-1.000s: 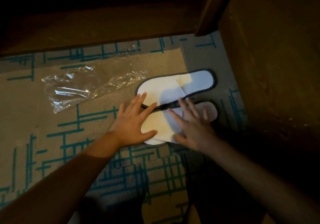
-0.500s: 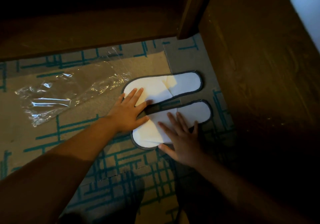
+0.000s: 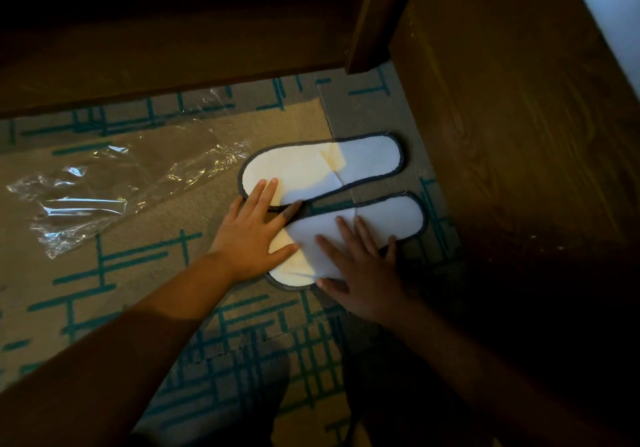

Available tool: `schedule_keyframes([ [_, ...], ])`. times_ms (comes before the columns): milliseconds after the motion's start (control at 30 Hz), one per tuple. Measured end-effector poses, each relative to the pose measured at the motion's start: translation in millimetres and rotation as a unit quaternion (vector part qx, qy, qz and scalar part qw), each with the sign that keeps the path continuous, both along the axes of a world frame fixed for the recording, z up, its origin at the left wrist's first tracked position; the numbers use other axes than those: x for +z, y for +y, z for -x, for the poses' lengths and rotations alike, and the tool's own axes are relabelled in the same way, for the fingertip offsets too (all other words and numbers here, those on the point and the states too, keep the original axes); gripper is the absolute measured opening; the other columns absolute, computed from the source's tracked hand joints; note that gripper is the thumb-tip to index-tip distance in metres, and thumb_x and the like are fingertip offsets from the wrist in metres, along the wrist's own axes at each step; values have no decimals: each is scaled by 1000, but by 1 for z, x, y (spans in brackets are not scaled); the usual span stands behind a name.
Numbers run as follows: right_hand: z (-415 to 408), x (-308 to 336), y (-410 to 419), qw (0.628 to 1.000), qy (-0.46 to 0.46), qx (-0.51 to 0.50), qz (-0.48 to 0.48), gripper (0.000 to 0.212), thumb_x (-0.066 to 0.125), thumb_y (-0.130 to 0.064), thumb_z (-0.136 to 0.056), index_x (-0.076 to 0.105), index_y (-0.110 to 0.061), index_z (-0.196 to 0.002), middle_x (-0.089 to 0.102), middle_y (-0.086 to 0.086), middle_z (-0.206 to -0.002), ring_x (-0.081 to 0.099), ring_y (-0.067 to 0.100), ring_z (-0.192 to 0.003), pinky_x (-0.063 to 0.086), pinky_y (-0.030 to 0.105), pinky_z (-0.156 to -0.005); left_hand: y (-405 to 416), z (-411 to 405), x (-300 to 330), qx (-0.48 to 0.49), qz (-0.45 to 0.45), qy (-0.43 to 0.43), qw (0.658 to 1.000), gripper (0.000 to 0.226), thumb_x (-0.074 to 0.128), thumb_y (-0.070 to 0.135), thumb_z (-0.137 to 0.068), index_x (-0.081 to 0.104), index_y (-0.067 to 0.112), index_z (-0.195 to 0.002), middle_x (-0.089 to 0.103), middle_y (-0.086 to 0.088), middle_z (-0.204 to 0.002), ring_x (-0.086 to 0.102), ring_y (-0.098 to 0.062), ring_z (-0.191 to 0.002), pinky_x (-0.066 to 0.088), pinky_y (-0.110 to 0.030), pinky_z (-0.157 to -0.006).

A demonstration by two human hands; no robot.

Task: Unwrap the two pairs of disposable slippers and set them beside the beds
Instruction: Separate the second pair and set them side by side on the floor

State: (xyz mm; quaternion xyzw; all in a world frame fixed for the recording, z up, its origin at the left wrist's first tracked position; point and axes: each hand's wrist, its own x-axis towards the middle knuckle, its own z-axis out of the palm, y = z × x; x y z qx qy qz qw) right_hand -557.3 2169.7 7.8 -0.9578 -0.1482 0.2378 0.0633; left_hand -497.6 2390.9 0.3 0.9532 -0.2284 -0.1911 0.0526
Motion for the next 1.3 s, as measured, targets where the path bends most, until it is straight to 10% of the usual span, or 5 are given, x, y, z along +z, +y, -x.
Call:
schedule_keyframes([
  [1300, -20, 7, -1, 999, -13, -3, 34, 65, 32, -52, -90, -6, -45, -142, -11, -3, -158, -13, 28, -144, 6, 74, -104, 9, -22, -1, -29, -2, -21, 999, 91, 27, 79, -70, -19, 41, -139, -16, -13, -157, -13, -27, -145, 4, -51, -116],
])
